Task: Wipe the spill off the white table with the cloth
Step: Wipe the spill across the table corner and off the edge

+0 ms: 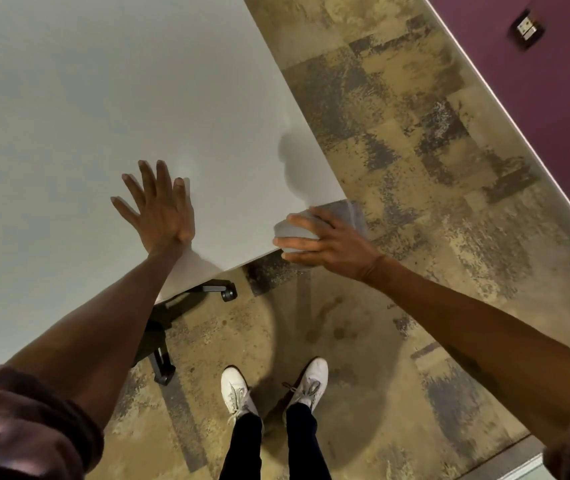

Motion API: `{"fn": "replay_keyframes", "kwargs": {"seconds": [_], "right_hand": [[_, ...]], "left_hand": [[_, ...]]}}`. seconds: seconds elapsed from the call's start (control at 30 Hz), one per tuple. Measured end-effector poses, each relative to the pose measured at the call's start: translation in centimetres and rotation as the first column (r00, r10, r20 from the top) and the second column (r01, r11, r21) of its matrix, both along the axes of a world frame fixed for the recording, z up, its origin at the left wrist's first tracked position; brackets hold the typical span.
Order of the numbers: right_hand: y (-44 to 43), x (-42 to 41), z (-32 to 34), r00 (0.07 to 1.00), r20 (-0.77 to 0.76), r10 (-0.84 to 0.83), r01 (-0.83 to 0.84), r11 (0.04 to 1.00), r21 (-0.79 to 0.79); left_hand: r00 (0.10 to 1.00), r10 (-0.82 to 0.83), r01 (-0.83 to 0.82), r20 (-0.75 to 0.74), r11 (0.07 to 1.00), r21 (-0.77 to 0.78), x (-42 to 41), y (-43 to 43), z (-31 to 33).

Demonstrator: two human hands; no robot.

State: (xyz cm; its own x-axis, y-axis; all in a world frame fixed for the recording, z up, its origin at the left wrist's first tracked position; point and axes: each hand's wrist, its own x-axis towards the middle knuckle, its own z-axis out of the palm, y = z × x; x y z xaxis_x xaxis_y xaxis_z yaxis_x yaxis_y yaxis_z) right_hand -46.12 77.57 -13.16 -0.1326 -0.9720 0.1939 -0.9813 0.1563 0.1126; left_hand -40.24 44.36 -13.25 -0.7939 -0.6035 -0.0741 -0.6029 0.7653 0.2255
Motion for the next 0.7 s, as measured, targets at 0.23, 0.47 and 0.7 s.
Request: {"fn": "replay_keyframes", "kwargs": {"seconds": [0.23, 0.47, 0.7], "right_hand": [[8.7, -3.1, 1.6, 0.955, 0.093, -0.281, 0.273, 0.958, 0.089], [8.5, -9.0, 4.4, 0.062, 0.878, -0.475, 0.900, 0.407, 0.157], [-2.8, -18.1, 5.8, -0.212, 0.890, -0.403, 0.866, 0.344, 0.362]], "left_hand": [[1.000, 0.003, -0.003, 0.000, 0.999, 0.037, -0.2, -0.1, -0.1], [0.999, 0.013, -0.014, 0.032, 0.999, 0.044, -0.2, 0.0, 0.3], [0.999, 0.030, -0.031, 0.028, 0.998, 0.047, -0.6, -0.2, 0.7]]}}
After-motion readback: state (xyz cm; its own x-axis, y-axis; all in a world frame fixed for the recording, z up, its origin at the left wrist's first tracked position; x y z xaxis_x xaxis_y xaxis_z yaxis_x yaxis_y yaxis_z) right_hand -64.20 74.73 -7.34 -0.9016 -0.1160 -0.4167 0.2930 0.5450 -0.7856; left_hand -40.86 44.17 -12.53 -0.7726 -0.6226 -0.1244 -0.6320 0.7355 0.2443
